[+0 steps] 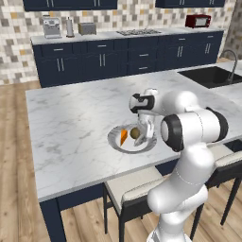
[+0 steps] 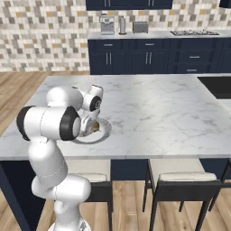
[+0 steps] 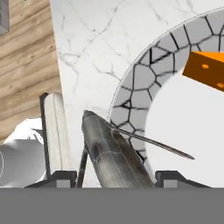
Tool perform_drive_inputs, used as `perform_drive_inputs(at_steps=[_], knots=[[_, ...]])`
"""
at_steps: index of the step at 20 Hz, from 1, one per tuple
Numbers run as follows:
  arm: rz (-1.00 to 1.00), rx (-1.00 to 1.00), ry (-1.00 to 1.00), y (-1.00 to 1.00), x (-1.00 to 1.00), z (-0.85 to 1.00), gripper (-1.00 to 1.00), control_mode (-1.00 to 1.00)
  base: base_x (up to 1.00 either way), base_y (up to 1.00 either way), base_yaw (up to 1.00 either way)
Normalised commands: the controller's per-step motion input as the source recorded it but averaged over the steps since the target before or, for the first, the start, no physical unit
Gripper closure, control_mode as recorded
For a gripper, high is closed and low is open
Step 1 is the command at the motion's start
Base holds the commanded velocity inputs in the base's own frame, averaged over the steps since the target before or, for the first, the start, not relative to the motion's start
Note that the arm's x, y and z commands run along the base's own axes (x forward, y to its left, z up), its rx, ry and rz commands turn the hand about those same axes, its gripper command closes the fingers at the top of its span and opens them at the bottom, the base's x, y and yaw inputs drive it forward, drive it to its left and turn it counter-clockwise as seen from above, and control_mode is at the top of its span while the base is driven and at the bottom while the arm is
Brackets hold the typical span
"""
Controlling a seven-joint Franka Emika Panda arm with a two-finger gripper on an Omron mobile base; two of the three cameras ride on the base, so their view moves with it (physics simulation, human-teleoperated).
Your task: Take the cheese, fish, and potato from the fridge and place them on the plate on the dining counter to create an appetizer plate.
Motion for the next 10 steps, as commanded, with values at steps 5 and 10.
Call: perform_drive_inputs(at_steps=[5,10], knots=[[0.00,0.00,-0.07,0.01,0.26,-0.26,1.00,-1.00,0.00,0.00,0.00],[0.00,0.00,-0.01,0.00,0.34,-0.19,1.00,-1.00,0.00,0.00,0.00]])
